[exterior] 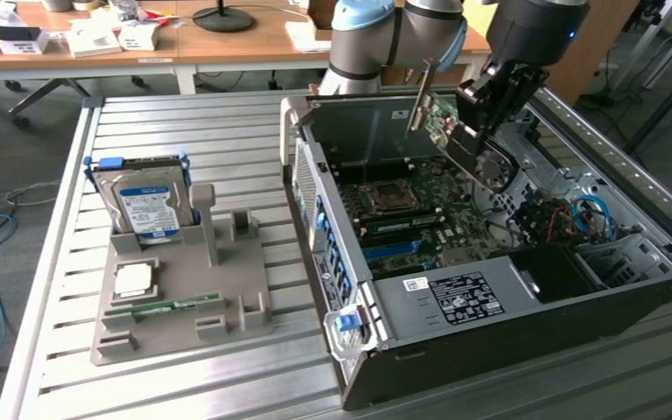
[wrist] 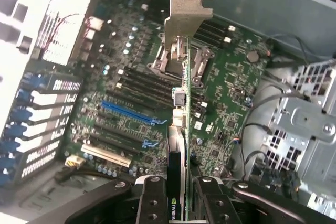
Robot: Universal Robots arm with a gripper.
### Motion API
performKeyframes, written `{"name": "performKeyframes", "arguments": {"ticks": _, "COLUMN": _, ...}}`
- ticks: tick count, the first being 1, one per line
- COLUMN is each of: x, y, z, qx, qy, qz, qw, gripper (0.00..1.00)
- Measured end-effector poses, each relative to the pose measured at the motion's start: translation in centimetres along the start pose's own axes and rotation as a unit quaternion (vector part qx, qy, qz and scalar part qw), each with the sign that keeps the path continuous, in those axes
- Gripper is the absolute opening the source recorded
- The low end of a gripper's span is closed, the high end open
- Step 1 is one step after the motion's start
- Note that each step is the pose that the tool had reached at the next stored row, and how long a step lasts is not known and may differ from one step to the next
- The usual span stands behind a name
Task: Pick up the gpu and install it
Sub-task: 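Insert the gpu into the slot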
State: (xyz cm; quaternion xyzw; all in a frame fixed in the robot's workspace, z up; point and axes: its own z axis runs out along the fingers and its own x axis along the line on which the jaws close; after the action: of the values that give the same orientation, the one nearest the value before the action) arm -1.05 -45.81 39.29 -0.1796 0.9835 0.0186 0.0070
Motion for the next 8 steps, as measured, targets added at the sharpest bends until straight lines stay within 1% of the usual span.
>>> {"name": "performKeyframes", "arguments": {"ticks": 2, "x": 0.00, "y": 0.00, "z": 0.04, "qx": 0.0007, "qy": 0.0010, "qz": -0.017, "qw": 0.9999, "gripper": 0.26}}
{"name": "performKeyframes", "arguments": {"ticks": 4, "x": 0.01, "y": 0.00, "z": 0.07, "qx": 0.0013, "qy": 0.0019, "qz": -0.034, "qw": 0.9994, "gripper": 0.26}}
{"name": "performKeyframes", "arguments": {"ticks": 8, "x": 0.01, "y": 0.00, "z": 0.15, "qx": 0.0027, "qy": 0.0038, "qz": -0.066, "qw": 0.9978, "gripper": 0.26}}
